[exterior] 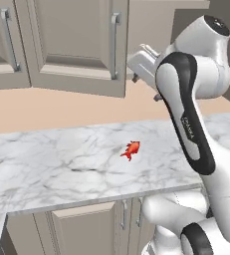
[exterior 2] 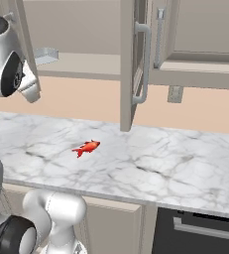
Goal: Retrieve the tupperware from the cabinet, then place the raw meat into the tupperware to avoid contamination.
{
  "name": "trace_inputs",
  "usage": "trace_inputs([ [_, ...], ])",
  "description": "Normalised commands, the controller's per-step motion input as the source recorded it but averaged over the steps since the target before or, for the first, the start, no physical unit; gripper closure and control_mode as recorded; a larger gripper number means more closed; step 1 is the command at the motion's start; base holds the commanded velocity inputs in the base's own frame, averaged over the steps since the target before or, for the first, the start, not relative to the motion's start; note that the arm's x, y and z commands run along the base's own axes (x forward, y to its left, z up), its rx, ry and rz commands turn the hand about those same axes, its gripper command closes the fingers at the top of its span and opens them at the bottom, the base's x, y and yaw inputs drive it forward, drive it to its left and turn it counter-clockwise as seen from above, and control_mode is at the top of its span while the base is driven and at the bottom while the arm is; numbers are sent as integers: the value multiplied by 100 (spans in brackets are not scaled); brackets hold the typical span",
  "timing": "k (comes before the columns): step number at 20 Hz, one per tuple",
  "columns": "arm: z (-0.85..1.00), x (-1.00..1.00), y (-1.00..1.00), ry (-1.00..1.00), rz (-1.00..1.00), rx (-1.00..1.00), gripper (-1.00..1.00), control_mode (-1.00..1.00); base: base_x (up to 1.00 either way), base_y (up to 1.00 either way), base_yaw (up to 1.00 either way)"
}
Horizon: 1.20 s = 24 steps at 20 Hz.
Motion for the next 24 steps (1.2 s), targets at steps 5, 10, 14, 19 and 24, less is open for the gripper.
trace_inputs([
  [5, 0, 41, -65, 14, 0, 42, -100, -100, 0, 0, 0],
  [10, 4, 68, -27, 24, 7, 20, -100, -100, 0, 0, 0],
  [14, 8, 75, -17, 30, 4, 21, -100, -100, 0, 0, 0],
  [19, 10, 51, 1, 34, 2, 18, -100, -100, 0, 0, 0],
  [24, 3, 11, 36, 27, 7, 6, -100, -100, 0, 0, 0],
])
